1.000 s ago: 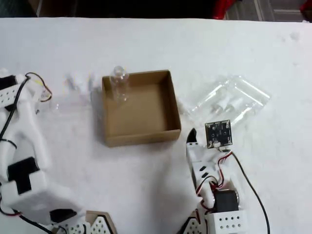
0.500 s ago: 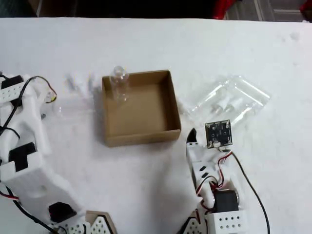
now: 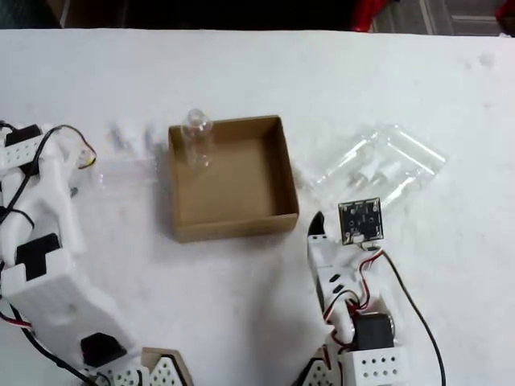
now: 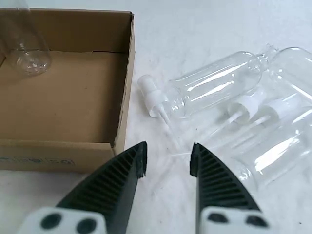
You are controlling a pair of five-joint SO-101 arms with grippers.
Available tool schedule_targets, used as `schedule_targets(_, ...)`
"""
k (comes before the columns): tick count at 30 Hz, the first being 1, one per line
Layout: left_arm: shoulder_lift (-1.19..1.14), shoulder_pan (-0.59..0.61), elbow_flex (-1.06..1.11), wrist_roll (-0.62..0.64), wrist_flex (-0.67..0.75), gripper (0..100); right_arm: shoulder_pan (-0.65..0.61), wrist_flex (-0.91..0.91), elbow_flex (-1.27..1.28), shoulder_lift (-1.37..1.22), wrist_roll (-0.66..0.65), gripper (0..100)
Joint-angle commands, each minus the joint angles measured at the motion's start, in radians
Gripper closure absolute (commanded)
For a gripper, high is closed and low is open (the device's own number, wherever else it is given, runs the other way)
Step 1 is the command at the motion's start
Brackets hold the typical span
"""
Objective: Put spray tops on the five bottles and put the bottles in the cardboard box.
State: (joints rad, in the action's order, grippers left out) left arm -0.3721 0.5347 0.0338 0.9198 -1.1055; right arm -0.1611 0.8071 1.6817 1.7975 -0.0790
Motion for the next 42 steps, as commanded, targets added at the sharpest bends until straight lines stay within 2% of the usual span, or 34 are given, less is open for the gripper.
schedule_targets(1, 0.012, -0.024, -0.032, 0.058, 0.002, 80, -0.01, 0.002, 0.009, -0.001, 0.0, 86.5)
schedule_targets(6, 0.005, -0.031, -0.031, 0.068, 0.008, 80, -0.01, 0.004, 0.009, -0.001, 0.0, 86.5)
schedule_targets(12, -0.116, -0.041, -0.081, 0.071, 0.048, 81, -0.01, 0.004, 0.009, -0.001, 0.0, 86.5)
schedule_targets(20, -0.156, -0.061, -0.213, 0.11, -0.092, 81, -0.01, 0.004, 0.009, -0.001, 0.0, 86.5)
schedule_targets(26, -0.156, -0.111, -0.221, 0.112, -0.097, 81, -0.01, 0.004, 0.009, -0.001, 0.0, 86.6)
schedule_targets(34, -0.156, -0.108, -0.226, 0.161, -0.094, 81, -0.01, 0.004, 0.009, -0.001, 0.0, 86.7)
schedule_targets(36, -0.156, -0.11, -0.226, 0.161, -0.094, 83, -0.01, 0.004, 0.009, -0.001, 0.0, 86.7)
schedule_targets(39, -0.156, -0.11, -0.226, 0.161, -0.092, 94, -0.01, 0.004, 0.009, -0.001, 0.0, 86.7)
schedule_targets(42, -0.156, -0.105, -0.227, 0.161, -0.092, 93, -0.01, 0.004, 0.009, -0.001, 0.0, 86.7)
